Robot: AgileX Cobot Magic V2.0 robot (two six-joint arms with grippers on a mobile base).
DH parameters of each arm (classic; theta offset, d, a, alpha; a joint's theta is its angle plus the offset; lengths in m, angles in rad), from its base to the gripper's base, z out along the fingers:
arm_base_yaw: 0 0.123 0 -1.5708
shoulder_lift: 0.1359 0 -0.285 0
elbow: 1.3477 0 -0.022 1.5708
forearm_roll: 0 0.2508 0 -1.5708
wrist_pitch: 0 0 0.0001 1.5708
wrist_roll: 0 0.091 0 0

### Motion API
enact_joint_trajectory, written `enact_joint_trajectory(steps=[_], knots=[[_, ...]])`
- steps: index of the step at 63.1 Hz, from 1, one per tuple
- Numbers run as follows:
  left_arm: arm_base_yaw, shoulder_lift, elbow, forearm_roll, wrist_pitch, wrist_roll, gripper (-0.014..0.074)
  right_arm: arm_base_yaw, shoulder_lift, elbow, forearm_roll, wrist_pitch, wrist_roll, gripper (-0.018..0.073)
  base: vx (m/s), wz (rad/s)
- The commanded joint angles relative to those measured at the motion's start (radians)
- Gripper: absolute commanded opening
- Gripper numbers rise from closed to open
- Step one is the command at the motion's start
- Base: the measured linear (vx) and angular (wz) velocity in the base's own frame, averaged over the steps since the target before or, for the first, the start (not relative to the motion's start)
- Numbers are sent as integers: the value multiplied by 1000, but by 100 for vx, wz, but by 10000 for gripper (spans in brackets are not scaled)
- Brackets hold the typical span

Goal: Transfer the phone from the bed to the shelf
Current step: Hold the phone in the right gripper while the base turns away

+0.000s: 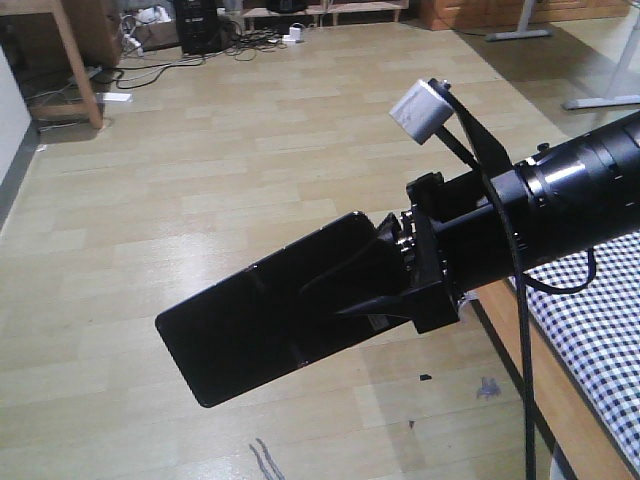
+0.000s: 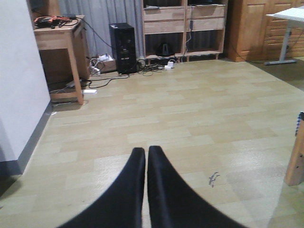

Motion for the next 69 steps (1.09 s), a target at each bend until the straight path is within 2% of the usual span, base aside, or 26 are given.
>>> enact_joint_trajectory(steps=[1,69], knots=[[0,-8,7,-9,-70,0,1,-2,-34,-27,78,64,-3,-2,-6,23],[0,-8,7,-9,-70,0,1,-2,-34,-27,78,64,-3,-2,6,10]])
